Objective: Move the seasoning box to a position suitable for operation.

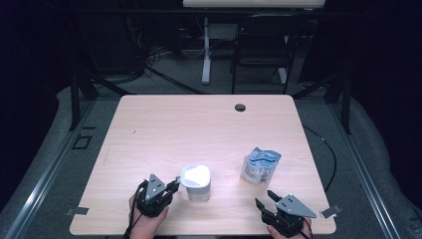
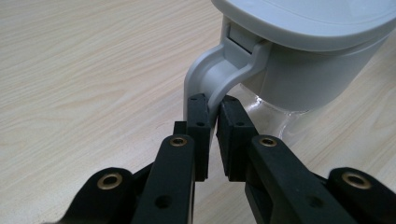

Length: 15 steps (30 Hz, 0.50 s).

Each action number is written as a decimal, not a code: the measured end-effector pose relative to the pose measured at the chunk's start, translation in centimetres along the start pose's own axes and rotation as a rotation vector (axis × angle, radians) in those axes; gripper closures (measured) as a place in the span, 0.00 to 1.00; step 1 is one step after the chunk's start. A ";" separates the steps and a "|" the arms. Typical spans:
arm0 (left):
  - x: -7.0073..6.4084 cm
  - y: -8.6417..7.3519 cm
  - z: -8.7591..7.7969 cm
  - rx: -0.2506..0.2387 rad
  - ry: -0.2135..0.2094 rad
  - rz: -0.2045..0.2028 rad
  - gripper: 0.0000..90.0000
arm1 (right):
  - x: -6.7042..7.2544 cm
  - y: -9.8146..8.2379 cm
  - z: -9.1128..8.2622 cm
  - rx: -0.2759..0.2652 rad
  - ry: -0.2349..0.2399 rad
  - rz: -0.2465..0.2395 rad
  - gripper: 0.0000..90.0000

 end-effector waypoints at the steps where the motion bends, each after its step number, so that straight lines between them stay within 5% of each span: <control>1: -0.1 -0.1 0.0 -0.001 0.000 0.000 0.93 | 0.0 0.0 0.0 -0.002 -0.001 -0.002 0.53; 15: -0.8 -0.2 -0.2 -0.003 -0.002 -0.001 0.93 | 0.2 0.1 0.4 0.002 0.007 -0.008 0.53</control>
Point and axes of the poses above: each handheld gripper's, and its own axes: z roughly forward along the jaws, y roughly out of its top, x roughly to its left, the point moved 4 cm from there along z, roughly forward along the jaws, and after that the axes turned 7 degrees about y, right-handed, at the moved point
